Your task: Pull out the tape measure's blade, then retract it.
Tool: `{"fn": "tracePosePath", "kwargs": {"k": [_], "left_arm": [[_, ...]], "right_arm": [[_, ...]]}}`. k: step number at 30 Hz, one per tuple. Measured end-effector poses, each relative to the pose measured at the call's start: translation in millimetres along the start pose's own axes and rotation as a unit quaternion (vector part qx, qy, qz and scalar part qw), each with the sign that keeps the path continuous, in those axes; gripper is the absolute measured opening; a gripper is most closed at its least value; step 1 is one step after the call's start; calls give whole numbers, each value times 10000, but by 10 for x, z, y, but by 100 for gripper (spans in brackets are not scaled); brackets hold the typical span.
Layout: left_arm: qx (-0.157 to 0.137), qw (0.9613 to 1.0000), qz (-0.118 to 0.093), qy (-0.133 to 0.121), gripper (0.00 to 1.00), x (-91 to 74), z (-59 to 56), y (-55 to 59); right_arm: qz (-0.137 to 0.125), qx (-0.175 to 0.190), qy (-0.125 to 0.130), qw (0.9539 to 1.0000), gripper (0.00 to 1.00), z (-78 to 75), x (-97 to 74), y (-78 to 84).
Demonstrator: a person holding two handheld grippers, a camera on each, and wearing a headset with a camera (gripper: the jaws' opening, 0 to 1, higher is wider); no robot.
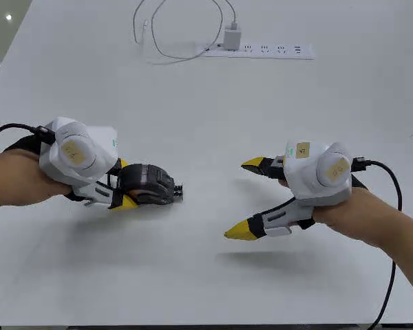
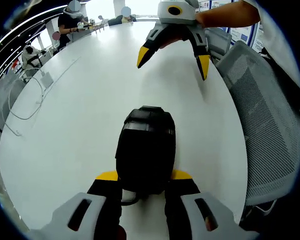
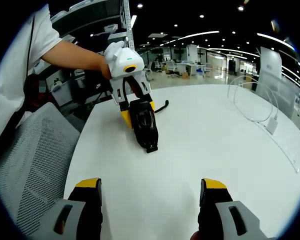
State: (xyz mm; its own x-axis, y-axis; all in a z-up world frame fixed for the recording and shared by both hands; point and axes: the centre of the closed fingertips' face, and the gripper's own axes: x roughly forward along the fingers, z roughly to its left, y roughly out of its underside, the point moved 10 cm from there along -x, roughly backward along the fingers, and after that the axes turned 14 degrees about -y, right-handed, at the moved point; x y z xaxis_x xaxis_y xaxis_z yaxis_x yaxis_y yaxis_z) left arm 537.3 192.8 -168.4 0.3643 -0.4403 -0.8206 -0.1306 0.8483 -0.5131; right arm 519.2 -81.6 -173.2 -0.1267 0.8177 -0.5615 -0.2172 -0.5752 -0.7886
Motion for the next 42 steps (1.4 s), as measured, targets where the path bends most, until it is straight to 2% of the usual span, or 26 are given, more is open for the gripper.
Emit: {"fn": "tracePosePath", "kwargs": {"k": [7,11,19,24,26,32,42], "left_arm": [[165,9999,3,-18,28,7,3,-4],[70,10000,25,11,28,10,8,-3],[78,10000,18,2,27,10,7,1],[42,9999,108,25,27,17,10,-8],[116,9998,129,23,27,20,3,-14],[90,9999,108,-19,27,16,-2,-5],[94,9999,139,9,27,19,2,-6]], "right_arm": [[-45,-45,-18,10000,74,-23,67,-36],[-64,-53,-33,10000,73,-30,92,-46],[-76,-145,-78,9998,70,-51,161,-70],[-7,-295,-111,9995,66,-43,217,-94],[-10,-324,-122,9994,65,-48,240,-102],[-27,-418,-144,9990,62,-83,309,-136],[-25,-719,-181,9972,52,-134,448,-219]]}}
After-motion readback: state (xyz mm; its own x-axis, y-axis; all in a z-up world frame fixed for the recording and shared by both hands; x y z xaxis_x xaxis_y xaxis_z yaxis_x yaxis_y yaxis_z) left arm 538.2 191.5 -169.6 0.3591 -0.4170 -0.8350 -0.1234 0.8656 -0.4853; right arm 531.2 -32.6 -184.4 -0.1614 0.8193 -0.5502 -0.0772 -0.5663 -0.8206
